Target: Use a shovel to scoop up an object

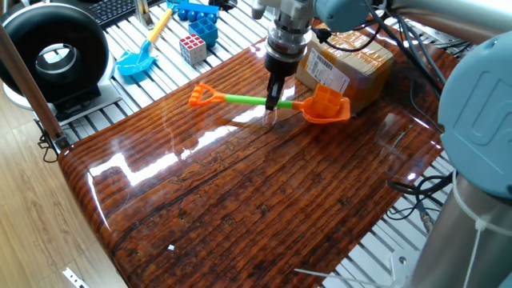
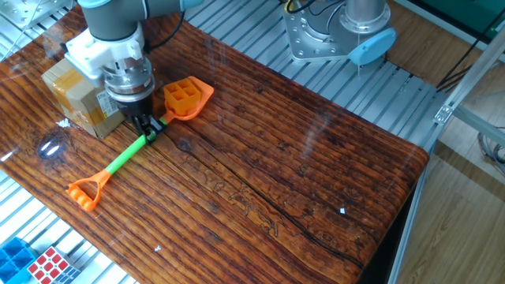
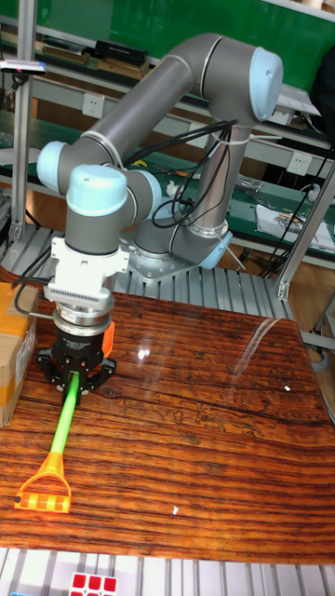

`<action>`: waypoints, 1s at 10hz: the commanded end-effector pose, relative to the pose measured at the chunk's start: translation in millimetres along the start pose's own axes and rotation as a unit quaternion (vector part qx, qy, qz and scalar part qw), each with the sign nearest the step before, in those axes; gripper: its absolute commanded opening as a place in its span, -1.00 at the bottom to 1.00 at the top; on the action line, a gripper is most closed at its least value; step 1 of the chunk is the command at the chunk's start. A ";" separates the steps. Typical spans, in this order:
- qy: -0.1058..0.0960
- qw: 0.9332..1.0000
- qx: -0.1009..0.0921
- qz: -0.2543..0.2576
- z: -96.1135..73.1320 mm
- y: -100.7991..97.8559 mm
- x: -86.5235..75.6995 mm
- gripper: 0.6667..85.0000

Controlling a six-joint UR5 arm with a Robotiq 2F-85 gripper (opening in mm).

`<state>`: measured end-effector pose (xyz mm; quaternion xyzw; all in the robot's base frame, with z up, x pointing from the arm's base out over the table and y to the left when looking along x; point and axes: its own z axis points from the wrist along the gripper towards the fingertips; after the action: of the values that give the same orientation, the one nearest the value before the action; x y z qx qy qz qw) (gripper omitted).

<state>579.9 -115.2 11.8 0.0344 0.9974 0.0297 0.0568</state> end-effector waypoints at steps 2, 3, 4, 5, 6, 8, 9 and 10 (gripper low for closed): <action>0.023 0.999 -0.030 -0.011 4.6 4.3 17.3 -0.38; 0.032 0.999 -0.029 -0.018 4.2 3.5 22.1 -0.15; 0.035 0.999 -0.032 -0.018 3.8 5.2 23.5 -0.02; 0.036 0.999 -0.035 -0.021 3.1 6.9 25.1 0.11; 0.039 0.998 -0.032 -0.025 2.7 5.3 26.6 0.24; 0.049 0.998 -0.019 -0.036 -0.1 1.5 30.6 0.34; 0.056 0.998 -0.006 -0.042 -2.0 -4.4 33.3 0.37; 0.059 0.997 0.000 -0.047 -6.3 -6.3 35.8 0.38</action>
<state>549.0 -114.8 7.8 -0.0058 0.9992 0.0395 0.0087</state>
